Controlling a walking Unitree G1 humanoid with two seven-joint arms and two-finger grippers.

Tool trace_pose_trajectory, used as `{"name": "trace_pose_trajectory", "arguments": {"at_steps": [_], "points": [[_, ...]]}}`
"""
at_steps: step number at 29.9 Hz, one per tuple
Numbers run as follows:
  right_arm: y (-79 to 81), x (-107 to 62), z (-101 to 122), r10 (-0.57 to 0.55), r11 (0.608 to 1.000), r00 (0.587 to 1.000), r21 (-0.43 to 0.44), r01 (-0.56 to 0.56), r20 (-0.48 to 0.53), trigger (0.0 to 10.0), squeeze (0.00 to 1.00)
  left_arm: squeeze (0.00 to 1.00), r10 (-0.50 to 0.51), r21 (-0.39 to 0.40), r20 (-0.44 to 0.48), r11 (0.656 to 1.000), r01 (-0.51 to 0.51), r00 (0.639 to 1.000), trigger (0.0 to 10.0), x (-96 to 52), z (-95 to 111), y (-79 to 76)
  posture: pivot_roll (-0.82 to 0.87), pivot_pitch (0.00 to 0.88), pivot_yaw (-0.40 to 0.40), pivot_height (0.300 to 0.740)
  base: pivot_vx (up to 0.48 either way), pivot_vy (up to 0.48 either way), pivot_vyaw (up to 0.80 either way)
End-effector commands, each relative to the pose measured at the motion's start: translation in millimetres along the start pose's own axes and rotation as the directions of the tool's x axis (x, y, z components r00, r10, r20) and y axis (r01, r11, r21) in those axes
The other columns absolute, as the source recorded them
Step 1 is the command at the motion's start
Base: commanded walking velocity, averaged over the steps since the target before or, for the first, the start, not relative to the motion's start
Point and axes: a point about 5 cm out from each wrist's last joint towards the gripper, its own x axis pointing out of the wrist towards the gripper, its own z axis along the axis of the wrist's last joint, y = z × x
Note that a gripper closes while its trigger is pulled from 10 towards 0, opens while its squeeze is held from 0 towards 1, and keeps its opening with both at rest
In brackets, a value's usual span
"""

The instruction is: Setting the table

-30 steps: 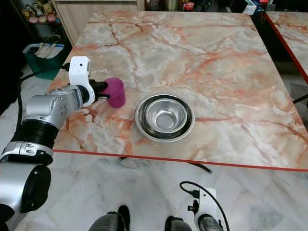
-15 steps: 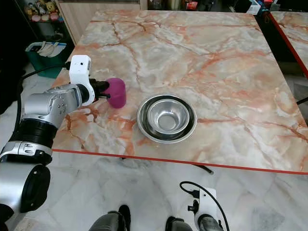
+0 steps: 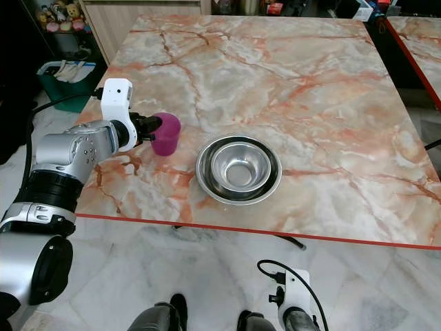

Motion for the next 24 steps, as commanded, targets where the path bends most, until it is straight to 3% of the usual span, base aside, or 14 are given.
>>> {"name": "trace_pose_trajectory", "arguments": {"at_steps": [1,7,11,20,23,24], "points": [[-0.6,-1.9,-8,-0.008,1.0,1.0,0.013,0.009,-0.028,10.0,0.0,0.0,0.008,0.031,0.026,0.999,-0.009,1.0,10.0,-2.1,9,-2.4,0.03,0.197,0.039,0.74,0.0,0.0,0.0],[-0.8,-1.8,-8,-0.008,1.0,1.0,0.01,0.008,-0.028,10.0,0.0,0.0,0.037,0.029,0.053,0.999,-0.038,0.998,10.0,-3.9,13,1.3,0.03,0.197,0.038,0.74,0.0,0.0,0.0],[-1.0,-1.8,-8,-0.008,1.0,1.0,0.009,0.008,-0.028,10.0,0.0,0.0,0.09,0.087,0.072,0.992,-0.096,0.993,10.0,-5.9,17,6.6,0.03,0.195,0.037,0.74,0.0,0.0,0.0],[-1.2,-1.8,-8,-0.008,1.0,1.0,0.008,0.008,-0.028,10.0,0.0,0.0,0.101,0.101,0.087,0.989,-0.11,0.991,10.0,-6.6,18,6.8,0.03,0.195,0.034,0.74,0.0,0.0,0.0],[-1.4,-1.9,-8,-0.007,1.0,1.0,0.008,0.007,-0.028,10.0,0.0,0.0,0.159,0.124,0.252,0.973,-0.195,0.955,10.0,-15.2,35,14.5,0.03,0.198,0.031,0.74,0.0,0.0,0.0],[-1.7,-2.0,-9,-0.007,1.0,1.0,0.007,0.007,-0.028,10.0,0.0,0.0,0.188,0.116,0.327,0.965,-0.237,0.926,10.0,-21.7,43,20.3,0.03,0.197,0.029,0.74,0.0,0.0,0.0]]}}
